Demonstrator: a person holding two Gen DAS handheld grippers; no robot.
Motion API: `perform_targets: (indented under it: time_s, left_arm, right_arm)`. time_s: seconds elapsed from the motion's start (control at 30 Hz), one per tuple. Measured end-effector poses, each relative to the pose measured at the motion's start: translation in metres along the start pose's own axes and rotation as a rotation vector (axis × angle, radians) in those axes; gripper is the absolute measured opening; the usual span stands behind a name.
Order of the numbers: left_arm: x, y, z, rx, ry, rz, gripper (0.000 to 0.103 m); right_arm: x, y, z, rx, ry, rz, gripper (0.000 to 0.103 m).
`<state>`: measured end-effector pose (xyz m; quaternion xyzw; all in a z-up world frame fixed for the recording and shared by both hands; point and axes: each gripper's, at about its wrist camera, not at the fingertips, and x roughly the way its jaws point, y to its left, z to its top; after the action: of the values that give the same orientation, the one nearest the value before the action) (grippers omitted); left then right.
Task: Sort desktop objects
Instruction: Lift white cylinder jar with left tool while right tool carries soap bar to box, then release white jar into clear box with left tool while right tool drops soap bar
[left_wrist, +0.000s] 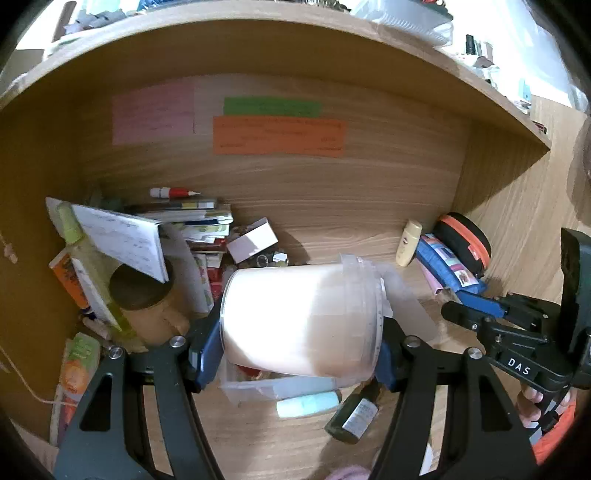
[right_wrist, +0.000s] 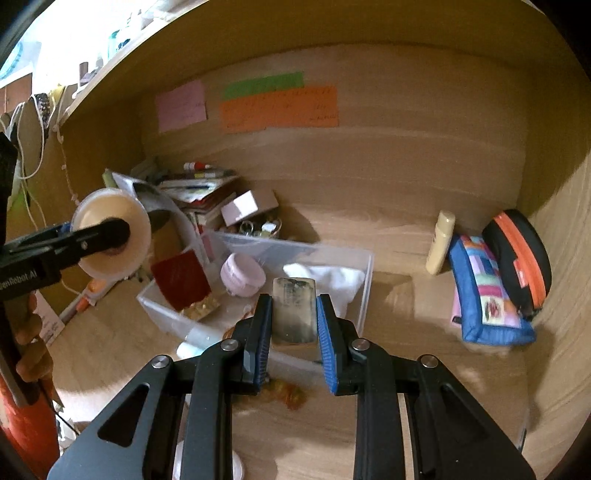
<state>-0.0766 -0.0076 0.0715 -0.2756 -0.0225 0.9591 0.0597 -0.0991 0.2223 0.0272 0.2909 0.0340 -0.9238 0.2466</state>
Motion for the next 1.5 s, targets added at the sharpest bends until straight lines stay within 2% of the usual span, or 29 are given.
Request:
perform_targets:
  time_s: [0.23,0.63,0.73,1.0,1.2,1.43,1.5]
  left_arm:
    - [0.036,-0.004,0.002,0.017,0.065,-0.003,0.066]
    - [0.097,0.003,-0.023,0.008,0.206,-0.006,0.066]
    - [0.104,0.007,-0.029,-0.004,0.218,-0.012,0.066]
    - [0.122,0.013,-0.039,-0.013,0.289,-0.021,0.066]
    - [0.130,0.013,-0.041,-0.014,0.307,-0.011,0.066]
    - [0.134,0.001,-0.044,0.042,0.316,0.030,0.068]
    - [0.131,0.003,-0.043,0.035,0.304,0.027,0.068]
  right_arm:
    - [0.018,-0.005,0.009,0.008,0.009,-0.003,0.022]
    - [0.073,-0.022,-0.007,0.068,0.138,0.009,0.022]
    - [0.081,-0.022,-0.012,0.074,0.161,0.032,0.022]
    - [0.086,-0.017,-0.017,0.044,0.180,0.009,0.022]
    - [0.091,-0.014,-0.019,0.032,0.191,-0.005,0.022]
    - [0.092,-0.006,-0.020,0.003,0.196,0.004,0.022]
    - [0.091,-0.005,-0.020,-0.001,0.201,0.027,0.028]
